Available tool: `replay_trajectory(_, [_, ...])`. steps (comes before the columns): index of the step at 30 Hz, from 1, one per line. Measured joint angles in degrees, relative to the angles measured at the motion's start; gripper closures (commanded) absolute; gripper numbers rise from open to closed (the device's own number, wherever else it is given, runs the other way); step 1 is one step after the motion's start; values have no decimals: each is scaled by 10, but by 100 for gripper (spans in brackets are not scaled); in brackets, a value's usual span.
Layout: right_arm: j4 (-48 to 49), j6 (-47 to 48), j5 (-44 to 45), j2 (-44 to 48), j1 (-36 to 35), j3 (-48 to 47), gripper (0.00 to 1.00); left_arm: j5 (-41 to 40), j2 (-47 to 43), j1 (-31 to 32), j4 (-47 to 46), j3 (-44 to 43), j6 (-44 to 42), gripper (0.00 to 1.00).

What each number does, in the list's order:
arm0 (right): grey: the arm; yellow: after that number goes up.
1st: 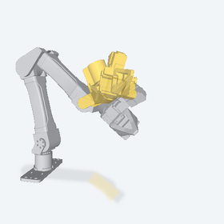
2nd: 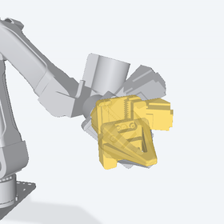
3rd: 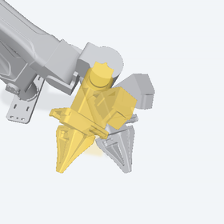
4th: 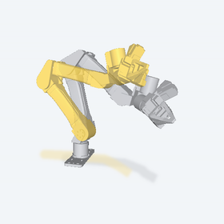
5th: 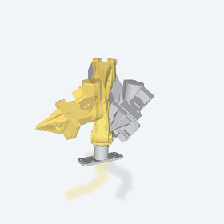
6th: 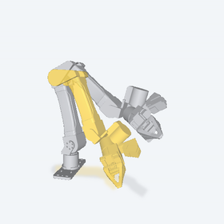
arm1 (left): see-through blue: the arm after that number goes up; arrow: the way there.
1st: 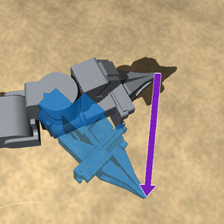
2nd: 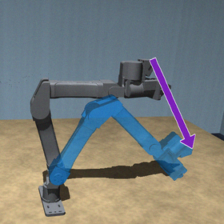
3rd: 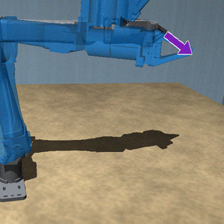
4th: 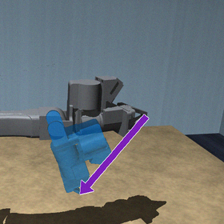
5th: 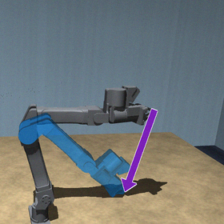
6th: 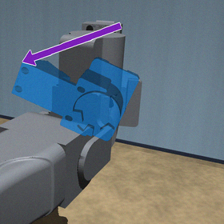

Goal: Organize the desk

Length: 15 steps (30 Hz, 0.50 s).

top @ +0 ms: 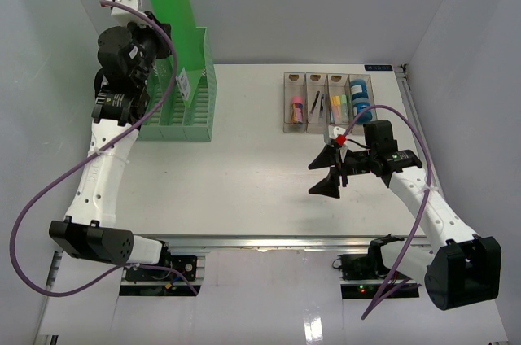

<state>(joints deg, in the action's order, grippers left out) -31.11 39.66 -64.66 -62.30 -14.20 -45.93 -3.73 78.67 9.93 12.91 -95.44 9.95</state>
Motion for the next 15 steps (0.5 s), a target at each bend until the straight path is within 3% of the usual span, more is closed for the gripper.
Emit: replay_trajectory(15, [0,0,0,0,0,0,15,14,-7,0,22,-10,20,100])
